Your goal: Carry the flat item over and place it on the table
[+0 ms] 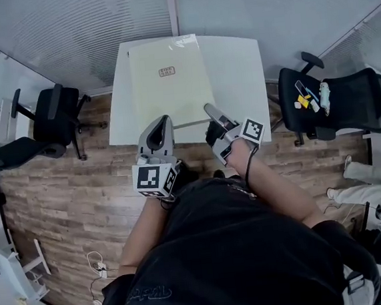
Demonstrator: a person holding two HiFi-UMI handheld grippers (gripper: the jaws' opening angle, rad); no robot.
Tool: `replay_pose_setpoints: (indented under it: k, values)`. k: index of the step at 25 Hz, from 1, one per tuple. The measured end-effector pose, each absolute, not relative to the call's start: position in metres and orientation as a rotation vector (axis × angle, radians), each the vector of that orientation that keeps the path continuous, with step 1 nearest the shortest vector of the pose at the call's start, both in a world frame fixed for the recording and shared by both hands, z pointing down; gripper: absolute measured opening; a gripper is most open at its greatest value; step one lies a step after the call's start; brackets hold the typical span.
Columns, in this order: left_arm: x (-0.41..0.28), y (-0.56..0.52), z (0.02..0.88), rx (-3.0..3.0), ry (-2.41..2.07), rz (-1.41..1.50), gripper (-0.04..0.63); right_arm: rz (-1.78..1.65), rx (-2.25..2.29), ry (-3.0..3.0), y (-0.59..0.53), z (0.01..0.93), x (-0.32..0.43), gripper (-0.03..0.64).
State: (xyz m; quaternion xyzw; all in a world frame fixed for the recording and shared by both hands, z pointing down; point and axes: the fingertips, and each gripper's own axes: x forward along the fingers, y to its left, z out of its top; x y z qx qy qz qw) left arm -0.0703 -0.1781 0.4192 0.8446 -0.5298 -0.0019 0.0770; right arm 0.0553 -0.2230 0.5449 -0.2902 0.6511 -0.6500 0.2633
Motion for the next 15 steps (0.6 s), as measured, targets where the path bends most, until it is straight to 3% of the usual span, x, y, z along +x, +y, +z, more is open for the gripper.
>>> replay_pose_setpoints:
  k: [15]
  values:
    - [-0.195,-0.215,0.409,2.535,-1.606,-0.032,0.014,-1.754,-0.767,1.701,-0.262,0.546,-0.036,0.291]
